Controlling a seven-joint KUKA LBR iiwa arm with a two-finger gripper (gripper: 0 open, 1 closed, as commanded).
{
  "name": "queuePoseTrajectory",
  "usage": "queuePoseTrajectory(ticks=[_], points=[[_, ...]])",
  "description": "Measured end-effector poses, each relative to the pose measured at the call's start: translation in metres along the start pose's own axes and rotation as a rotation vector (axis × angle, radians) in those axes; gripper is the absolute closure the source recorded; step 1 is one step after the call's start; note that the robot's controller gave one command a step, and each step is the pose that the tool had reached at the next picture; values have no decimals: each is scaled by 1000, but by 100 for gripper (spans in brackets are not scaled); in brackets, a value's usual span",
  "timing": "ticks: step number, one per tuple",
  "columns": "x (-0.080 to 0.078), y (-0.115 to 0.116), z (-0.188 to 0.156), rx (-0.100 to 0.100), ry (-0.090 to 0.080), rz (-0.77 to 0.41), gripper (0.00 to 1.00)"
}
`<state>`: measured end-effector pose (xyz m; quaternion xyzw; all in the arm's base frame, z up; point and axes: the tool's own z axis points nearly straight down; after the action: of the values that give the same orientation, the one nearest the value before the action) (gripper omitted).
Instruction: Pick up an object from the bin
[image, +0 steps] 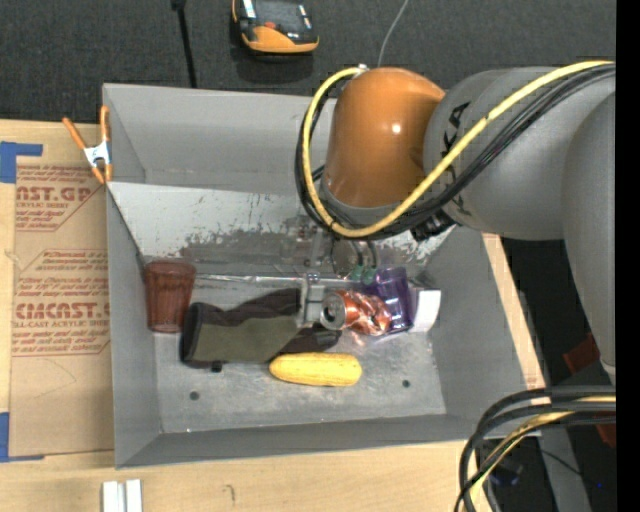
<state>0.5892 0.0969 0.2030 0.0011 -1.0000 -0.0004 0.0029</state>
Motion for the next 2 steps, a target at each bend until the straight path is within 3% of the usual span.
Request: queuePoseTrajectory(ticks=[1, 2], points=[[-1, 0, -5, -1, -8, 1, 0], [3, -14, 42, 0, -15, -53, 0]])
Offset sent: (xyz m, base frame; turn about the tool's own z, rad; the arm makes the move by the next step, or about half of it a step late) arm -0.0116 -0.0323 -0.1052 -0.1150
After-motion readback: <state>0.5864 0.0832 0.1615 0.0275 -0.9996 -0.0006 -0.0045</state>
